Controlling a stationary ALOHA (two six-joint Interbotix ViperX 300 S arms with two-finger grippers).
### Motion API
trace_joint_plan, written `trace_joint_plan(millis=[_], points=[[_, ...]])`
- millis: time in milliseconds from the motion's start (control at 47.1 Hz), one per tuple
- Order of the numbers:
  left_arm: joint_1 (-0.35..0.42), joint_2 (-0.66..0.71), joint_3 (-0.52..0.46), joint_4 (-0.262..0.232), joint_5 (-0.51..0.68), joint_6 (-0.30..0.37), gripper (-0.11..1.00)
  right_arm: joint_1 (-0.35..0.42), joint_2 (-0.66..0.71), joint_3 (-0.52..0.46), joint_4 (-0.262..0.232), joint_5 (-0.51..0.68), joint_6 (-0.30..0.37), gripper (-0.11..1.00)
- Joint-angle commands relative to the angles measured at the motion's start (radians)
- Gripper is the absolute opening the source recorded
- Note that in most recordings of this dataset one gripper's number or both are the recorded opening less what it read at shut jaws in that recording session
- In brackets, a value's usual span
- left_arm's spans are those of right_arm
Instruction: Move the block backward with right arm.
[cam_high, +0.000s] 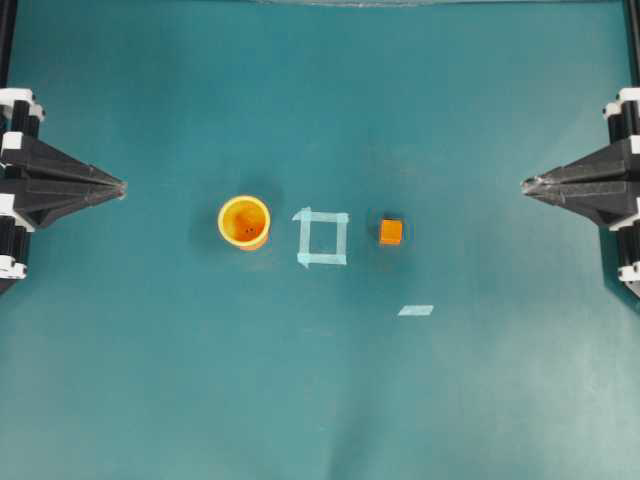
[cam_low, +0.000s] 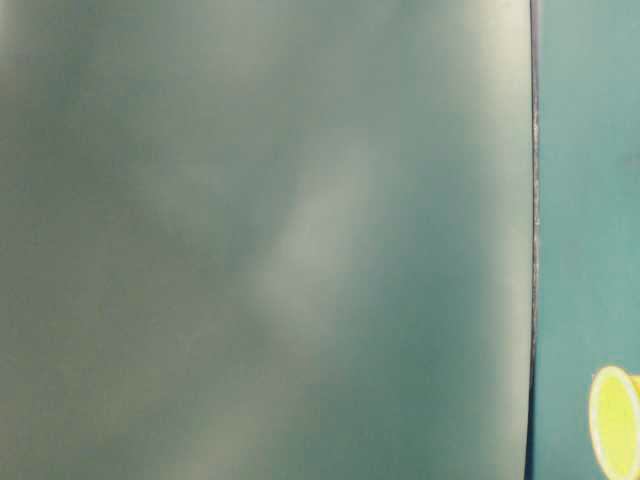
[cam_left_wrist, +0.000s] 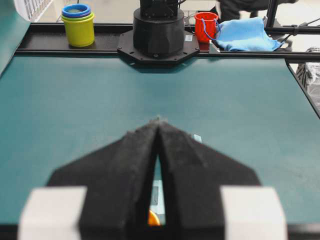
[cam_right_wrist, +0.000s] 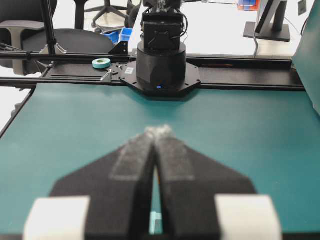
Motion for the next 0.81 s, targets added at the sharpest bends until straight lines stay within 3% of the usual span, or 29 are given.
trace_joint_plan(millis=[0,276,595,680,786], points=[[0.002,0.009,-0.035,0.008,0.041,-0.003,0.00,-0.006,0.008,-0.018,0.002,-0.002,0.003,0.00],[0.002,0.011,-0.049,0.009,0.110,-0.017,0.00,-0.008,0.021,-0.061,0.002,0.150,0.003,0.00],[0.002,0.011,-0.048,0.009,0.115,-0.017,0.00,-0.017,0.041,-0.078,0.008,0.158,0.028,0.01],[0.002,0.011,-0.049,0.009,0.115,-0.017,0.00,-0.025,0.060,-0.083,0.008,0.158,0.048,0.07],[0.002,0.011,-0.049,0.009,0.115,-0.017,0.00,-0.034,0.095,-0.094,0.009,0.158,0.067,0.23]])
